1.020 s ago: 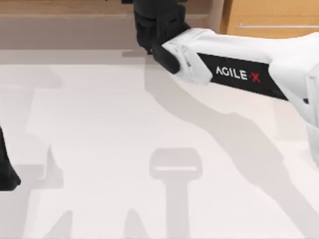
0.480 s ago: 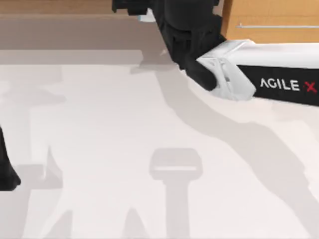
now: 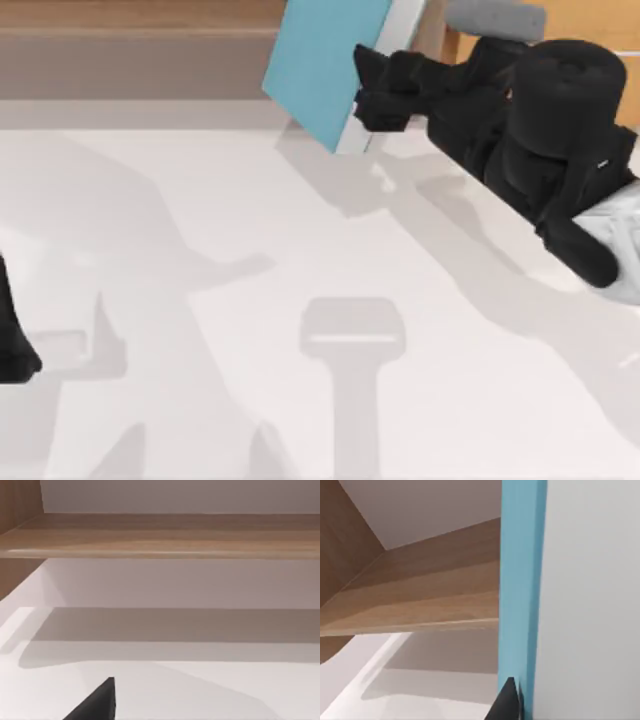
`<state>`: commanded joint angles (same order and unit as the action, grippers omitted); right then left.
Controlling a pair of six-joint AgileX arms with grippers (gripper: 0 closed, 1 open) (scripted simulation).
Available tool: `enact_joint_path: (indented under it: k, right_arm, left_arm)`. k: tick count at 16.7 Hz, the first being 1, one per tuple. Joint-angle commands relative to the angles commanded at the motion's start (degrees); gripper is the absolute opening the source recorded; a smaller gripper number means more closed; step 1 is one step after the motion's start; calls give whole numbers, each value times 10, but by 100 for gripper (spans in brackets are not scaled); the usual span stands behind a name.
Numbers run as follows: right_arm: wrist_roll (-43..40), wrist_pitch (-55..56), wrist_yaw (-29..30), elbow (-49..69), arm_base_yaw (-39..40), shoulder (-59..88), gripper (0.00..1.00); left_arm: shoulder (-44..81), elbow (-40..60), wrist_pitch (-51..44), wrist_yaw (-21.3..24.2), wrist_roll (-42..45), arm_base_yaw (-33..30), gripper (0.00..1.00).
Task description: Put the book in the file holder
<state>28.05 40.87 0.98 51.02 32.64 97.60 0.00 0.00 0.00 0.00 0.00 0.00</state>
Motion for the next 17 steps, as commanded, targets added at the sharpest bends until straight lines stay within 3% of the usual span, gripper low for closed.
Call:
enact_joint_path:
  k: [4, 8, 17]
  right_arm:
    - [105, 12, -118, -148, -83, -63, 0]
    - [216, 16, -198, -218, -220, -84, 0]
    - [441, 5, -274, -143, -538, -23, 0]
  left_arm:
    - [0, 0, 0, 0, 0, 0, 100]
    - [0, 0, 0, 0, 0, 0, 100]
    - [0, 0, 0, 0, 0, 0, 100]
